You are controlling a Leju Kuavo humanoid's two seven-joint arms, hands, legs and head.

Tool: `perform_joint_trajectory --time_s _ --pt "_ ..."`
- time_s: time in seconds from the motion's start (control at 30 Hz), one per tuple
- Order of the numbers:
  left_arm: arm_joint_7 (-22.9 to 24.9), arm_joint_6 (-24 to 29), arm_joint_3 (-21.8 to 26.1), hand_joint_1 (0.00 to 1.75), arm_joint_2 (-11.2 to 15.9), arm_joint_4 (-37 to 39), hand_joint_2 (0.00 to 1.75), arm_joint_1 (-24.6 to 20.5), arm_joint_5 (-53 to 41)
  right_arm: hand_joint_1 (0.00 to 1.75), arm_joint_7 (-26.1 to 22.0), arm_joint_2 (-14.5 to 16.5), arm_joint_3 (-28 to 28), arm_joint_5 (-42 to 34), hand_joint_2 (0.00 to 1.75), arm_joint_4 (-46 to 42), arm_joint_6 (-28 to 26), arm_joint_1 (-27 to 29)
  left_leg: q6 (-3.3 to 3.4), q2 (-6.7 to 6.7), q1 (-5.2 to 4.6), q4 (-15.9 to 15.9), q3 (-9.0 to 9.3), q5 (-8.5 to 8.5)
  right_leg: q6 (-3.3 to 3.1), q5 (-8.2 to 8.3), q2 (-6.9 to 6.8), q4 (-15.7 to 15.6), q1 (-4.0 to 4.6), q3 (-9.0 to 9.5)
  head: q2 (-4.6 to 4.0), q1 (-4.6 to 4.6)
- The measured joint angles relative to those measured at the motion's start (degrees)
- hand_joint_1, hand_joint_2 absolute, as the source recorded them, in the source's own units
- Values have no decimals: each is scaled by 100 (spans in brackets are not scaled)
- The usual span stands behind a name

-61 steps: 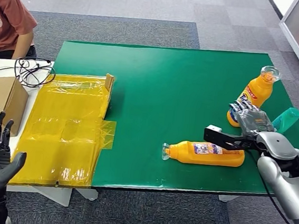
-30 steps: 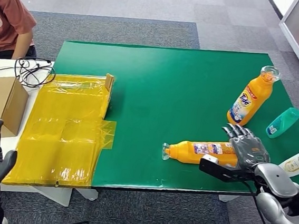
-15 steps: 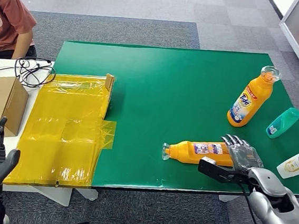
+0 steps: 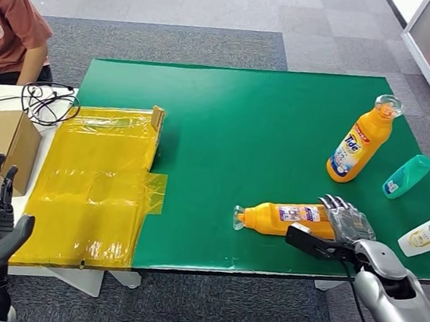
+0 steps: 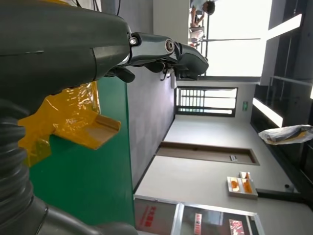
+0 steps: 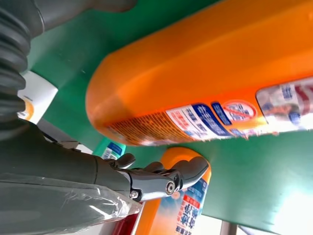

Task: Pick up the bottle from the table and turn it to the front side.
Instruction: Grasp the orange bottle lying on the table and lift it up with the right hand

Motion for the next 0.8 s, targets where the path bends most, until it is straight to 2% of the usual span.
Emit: perform_joint_trajectory --time_s 0.27,0.8 --pt "-25 2 -142 0 58 1 175 -51 1 0 -264 160 11 164 175 724 -361 -377 1 0 0 0 0 2 0 1 0 1 0 0 0 0" --pt "-25 15 -252 0 154 1 175 -79 3 0 -514 361 132 180 175 1550 -440 -799 1 0 0 0 -1 1 0 0 0 1 0 0 0 0"
